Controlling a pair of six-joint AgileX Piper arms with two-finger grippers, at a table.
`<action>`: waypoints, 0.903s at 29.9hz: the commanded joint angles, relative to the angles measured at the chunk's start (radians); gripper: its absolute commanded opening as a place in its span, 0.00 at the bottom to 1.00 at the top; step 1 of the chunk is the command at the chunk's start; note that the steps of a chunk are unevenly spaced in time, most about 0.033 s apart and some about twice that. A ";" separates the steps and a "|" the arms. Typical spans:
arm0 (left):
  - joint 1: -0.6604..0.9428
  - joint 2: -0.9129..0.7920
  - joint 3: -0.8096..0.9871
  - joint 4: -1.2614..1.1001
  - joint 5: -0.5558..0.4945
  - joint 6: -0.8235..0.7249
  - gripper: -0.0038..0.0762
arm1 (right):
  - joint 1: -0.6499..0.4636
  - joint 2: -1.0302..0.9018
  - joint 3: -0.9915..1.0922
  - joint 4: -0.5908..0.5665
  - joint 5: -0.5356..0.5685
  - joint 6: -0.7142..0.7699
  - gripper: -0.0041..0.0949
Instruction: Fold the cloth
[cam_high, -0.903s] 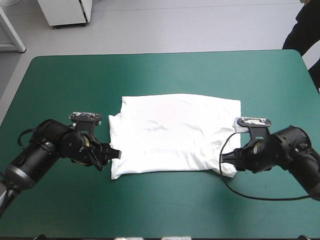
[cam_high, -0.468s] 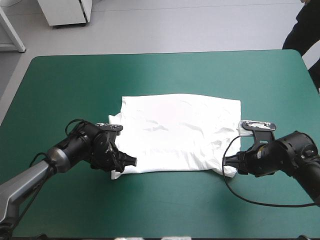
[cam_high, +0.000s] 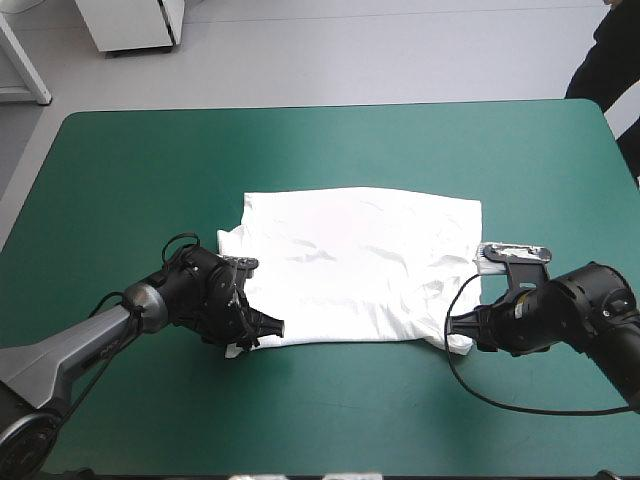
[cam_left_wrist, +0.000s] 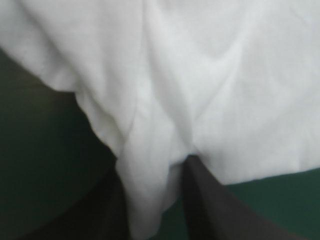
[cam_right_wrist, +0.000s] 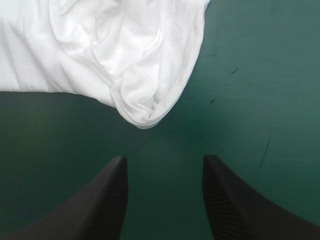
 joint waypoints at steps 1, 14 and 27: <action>-0.005 0.015 0.006 0.025 -0.063 -0.008 0.04 | -0.002 0.002 -0.022 0.032 -0.018 -0.064 0.51; -0.005 0.013 0.006 0.025 -0.051 0.012 0.04 | -0.002 0.212 -0.022 0.010 -0.120 -0.059 0.62; -0.005 0.013 0.006 0.025 -0.046 0.039 0.04 | -0.002 0.394 -0.008 0.000 -0.220 0.042 0.60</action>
